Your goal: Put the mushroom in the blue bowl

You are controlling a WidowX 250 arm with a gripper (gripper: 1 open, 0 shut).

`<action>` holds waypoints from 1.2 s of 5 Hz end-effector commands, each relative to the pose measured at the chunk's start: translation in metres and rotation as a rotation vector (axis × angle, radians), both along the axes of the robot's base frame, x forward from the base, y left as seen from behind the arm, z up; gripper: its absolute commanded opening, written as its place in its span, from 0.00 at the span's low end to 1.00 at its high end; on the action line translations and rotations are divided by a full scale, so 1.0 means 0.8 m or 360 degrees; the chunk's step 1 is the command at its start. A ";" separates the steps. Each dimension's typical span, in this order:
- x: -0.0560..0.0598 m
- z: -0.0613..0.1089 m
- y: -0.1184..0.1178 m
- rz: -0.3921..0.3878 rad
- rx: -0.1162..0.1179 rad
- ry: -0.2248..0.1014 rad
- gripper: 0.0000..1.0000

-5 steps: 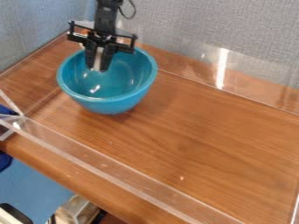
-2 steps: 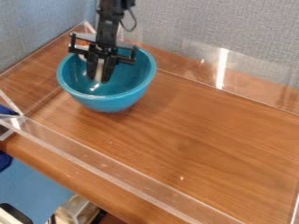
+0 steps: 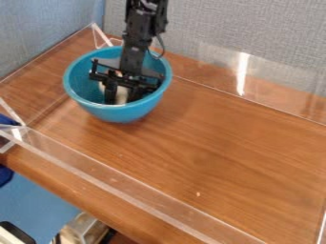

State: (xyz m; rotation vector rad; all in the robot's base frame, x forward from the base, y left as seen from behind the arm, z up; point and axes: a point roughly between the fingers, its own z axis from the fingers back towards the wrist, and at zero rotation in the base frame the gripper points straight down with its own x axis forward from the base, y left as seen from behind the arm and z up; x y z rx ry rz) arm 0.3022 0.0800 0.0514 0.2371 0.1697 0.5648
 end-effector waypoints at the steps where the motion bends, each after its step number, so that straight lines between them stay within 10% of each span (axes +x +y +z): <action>1: -0.006 0.049 -0.007 0.0015 -0.0010 -0.0137 1.00; 6: -0.038 0.053 0.055 0.0323 0.0050 -0.0128 1.00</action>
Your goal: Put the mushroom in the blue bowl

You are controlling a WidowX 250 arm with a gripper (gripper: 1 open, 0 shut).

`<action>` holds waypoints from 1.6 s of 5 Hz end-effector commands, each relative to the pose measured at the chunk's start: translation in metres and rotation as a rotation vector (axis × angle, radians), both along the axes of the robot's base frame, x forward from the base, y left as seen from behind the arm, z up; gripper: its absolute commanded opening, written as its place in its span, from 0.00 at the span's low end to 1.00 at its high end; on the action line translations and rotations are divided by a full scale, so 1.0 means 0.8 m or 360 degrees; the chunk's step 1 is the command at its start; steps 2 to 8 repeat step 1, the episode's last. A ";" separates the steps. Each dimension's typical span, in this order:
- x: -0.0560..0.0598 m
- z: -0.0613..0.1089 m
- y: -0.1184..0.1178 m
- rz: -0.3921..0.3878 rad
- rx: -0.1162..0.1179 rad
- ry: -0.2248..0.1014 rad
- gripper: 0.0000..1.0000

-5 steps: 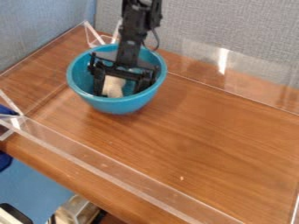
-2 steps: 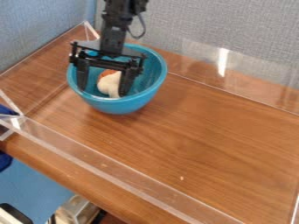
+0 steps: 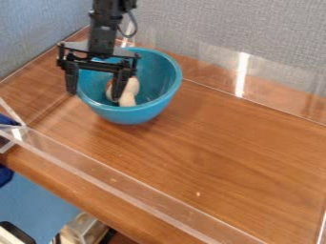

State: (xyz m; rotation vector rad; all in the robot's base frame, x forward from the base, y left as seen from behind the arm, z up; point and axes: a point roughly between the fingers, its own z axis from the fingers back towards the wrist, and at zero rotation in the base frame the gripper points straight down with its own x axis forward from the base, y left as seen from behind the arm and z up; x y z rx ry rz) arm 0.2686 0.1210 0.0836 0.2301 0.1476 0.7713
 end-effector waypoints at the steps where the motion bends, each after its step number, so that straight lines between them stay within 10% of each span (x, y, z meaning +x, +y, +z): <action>1: 0.012 0.004 0.019 -0.0060 0.0022 -0.0065 1.00; 8: 0.012 0.004 0.019 -0.0060 0.0022 -0.0065 1.00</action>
